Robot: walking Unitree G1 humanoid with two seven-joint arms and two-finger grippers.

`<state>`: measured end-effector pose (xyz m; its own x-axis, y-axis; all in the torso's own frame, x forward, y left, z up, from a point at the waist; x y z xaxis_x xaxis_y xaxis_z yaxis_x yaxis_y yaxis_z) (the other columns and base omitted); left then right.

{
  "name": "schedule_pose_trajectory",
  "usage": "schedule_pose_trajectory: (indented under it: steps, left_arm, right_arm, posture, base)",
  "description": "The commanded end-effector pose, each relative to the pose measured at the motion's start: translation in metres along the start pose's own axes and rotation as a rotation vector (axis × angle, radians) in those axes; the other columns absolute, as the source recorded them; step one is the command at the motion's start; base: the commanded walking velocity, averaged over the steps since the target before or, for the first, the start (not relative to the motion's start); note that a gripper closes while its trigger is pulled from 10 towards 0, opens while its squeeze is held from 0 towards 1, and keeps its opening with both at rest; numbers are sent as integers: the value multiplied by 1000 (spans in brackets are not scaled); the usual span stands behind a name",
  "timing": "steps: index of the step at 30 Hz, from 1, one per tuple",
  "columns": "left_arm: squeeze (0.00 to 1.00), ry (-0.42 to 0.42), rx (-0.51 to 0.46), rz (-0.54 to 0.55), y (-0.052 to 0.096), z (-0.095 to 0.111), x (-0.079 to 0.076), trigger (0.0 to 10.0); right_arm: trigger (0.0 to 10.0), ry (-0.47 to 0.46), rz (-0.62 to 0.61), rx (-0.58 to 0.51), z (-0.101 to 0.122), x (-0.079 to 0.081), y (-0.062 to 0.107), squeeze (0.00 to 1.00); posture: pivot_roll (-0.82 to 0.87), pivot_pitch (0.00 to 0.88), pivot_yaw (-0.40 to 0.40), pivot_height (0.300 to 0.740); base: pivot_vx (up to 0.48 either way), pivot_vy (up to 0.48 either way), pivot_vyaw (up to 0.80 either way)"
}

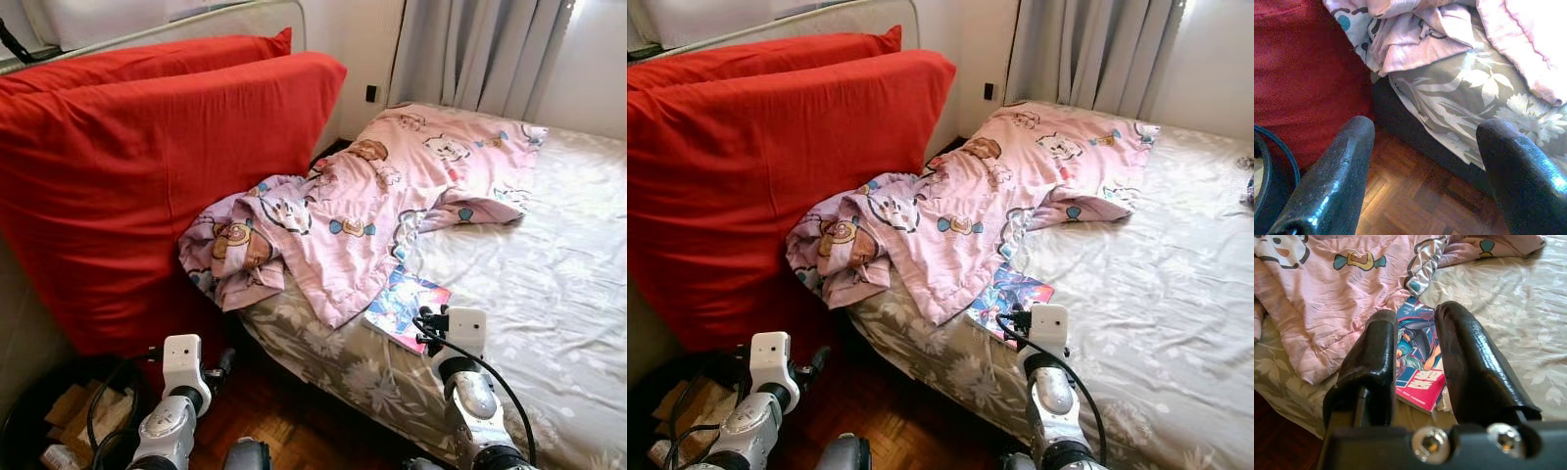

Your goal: Clean up the room

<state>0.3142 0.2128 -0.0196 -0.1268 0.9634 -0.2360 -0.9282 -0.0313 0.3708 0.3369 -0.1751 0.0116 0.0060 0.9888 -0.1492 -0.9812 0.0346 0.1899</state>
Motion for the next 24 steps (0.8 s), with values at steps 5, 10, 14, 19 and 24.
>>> schedule_pose_trajectory:
  steps: [5, 10, 14, 19, 24]
  left_arm:
    - [0, 10, 27, 10, 1, -5, 1, 10000]
    - [0, 16, 37, 14, 0, -5, 2, 10000]
    - [0, 15, 33, 11, 1, -5, 3, 10000]
    - [0, 17, 34, 9, 1, -6, 4, 10000]
    - [0, 18, 36, 8, 2, -6, 4, 10000]
  right_arm:
    - [10000, -2, 16, 25, -5, 2, 1, 0]
    - [10000, -2, 21, 27, -5, 2, 1, 0]
    - [10000, -2, 21, 30, -5, 2, 1, 0]
    - [10000, -2, 20, 36, -6, 2, 1, 0]
    - [10000, -4, 18, 42, -6, 2, 1, 0]
  posture:
    - [1, 0, 1, 620]
    - [1, 0, 1, 620]
    - [1, 0, 1, 620]
    - [1, 0, 2, 620]
    - [1, 0, 2, 620]
  base:
    - [301, 0, 0]
    - [343, 0, 0]
    - [349, 0, 0]
    - [350, 0, 0]
    - [353, 0, 0]
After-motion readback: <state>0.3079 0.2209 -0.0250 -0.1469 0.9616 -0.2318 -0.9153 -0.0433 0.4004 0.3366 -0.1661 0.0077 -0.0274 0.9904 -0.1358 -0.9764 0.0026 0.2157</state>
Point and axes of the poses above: a point about 5 cm out from each wrist's last joint towards the gripper, its own y axis pointing back from the gripper into the wrist, its own z axis along the axis of the wrist's last joint, x = y × z, the point moved 4 cm from there along -y, pointing out of the wrist towards the gripper, and after that the axes turned 11 degrees about y, right-handed, at the moved point
